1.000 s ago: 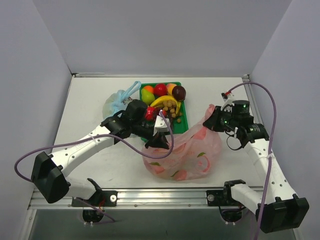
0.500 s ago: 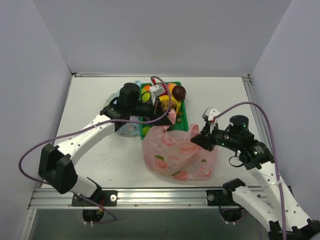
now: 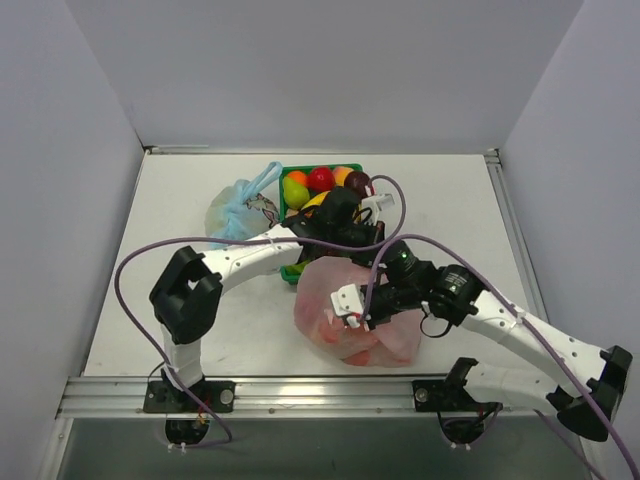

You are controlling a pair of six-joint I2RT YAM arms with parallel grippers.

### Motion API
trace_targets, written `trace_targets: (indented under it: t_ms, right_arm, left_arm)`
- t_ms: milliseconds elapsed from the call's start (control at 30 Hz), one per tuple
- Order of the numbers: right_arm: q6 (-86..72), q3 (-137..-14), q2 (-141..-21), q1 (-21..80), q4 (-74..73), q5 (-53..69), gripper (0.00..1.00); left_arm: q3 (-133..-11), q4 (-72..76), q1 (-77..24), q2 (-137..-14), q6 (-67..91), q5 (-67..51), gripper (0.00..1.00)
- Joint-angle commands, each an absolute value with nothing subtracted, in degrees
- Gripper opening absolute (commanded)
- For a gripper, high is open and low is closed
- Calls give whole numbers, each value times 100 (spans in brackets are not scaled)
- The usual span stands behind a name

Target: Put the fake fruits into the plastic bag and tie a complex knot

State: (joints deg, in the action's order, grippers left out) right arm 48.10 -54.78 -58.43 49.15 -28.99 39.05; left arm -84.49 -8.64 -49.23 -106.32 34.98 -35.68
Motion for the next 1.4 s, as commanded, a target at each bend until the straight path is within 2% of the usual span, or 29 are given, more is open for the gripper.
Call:
trace_targets:
  t_ms: [0,167,433,833,933,1133,1233,1367]
  right_arm:
    - [5756,-5520,-6055,5439,-2953,3639,0]
    - [6415,-5002,-6126,6002,-2971,3384,0]
    - [7092,-4430,-6152,6451,-2944,3077,0]
    - [7558,-3596,-6135,7101,-2760,2751,0]
    - [7585,-3498,-6152,7128,-2655,2628,0]
    - [6190,-4200,-6047,6575,-2785,2672,0]
    - [5381,-4613,-5915,6276,-2909,2663,0]
    - [4616,-4755,-5564,6109,-2944,2575,0]
  left_arm:
    - [-8754,-739,-5018,-10950,3823,-3357,0]
    - [-8754,-781,-5080,-11407,3762,-3340,0]
    - [-9500,-1406,-5124,-12646,3297,-4359,0]
    - [-10178,-2144,-5151,-13465,3005,-3850,0]
    - [-10274,-2136,-5142,-13579,3006,-4103,0]
    - [-9511,-539,-4957,-12500,3024,-5053,0]
    - [-9519,-685,-4940,-12007,2883,-5282,1]
    - [-8810,-177,-4790,-11340,3234,-5300,0]
